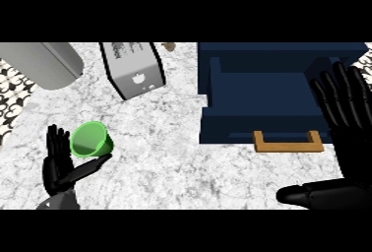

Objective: Pick up the cup, place it into the drawer and close the drawer

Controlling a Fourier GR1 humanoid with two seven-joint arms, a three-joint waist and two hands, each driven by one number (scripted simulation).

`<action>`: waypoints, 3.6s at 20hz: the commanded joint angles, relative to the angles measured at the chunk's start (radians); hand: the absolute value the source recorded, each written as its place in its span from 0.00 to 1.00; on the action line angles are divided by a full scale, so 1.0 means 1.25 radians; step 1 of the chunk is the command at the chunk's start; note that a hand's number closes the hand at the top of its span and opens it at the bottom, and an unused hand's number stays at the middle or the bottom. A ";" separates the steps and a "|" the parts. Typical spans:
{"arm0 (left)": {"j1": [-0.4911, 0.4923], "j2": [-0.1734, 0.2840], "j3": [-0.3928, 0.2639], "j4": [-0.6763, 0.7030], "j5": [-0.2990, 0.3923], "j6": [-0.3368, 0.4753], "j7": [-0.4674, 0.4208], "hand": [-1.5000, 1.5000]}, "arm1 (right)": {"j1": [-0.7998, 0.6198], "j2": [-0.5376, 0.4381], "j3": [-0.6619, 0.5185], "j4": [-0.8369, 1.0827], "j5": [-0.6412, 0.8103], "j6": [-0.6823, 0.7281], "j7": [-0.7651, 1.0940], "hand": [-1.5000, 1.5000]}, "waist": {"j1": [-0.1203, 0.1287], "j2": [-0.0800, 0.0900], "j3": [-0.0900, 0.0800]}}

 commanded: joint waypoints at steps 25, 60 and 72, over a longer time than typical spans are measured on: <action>-0.182 0.062 0.040 0.408 0.090 -0.257 -0.217 0.00 | 0.000 0.025 0.050 -0.057 0.034 -0.025 0.049 0.00 | -0.006 0.002 -0.001; -0.116 -0.030 -0.190 -0.036 0.000 -0.291 -0.145 1.00 | 0.036 0.009 0.017 -0.095 0.015 -0.023 0.074 0.00 | 0.012 -0.008 0.001; -0.212 -0.092 -0.248 -0.434 0.062 -0.107 0.273 1.00 | 0.041 -0.010 -0.027 -0.037 -0.020 0.015 0.024 0.00 | 0.002 -0.003 0.001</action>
